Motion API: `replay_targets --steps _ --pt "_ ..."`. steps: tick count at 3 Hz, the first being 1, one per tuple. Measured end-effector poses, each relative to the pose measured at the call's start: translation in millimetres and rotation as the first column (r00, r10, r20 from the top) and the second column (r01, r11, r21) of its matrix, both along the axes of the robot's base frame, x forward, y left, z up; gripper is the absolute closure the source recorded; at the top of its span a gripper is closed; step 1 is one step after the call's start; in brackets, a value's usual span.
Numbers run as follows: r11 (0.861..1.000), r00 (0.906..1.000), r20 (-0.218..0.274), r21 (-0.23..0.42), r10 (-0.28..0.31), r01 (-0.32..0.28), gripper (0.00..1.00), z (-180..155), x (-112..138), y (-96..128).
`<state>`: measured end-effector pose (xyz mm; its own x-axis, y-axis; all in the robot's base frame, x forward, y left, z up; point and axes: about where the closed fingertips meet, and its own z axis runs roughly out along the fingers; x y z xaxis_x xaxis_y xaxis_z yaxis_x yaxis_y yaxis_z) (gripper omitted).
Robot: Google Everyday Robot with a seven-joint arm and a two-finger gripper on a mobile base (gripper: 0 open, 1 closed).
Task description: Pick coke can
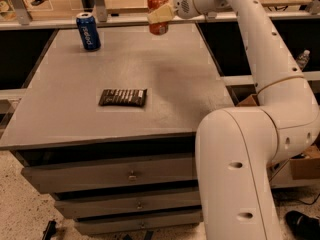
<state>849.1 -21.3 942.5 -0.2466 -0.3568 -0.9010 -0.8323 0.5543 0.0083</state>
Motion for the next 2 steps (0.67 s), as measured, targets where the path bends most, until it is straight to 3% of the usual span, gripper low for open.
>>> replay_targets --steps 2 --pt "0.999 0.9993 0.019 -0.018 -0.031 0.032 1.00 30.5 -9.9 -22.9"
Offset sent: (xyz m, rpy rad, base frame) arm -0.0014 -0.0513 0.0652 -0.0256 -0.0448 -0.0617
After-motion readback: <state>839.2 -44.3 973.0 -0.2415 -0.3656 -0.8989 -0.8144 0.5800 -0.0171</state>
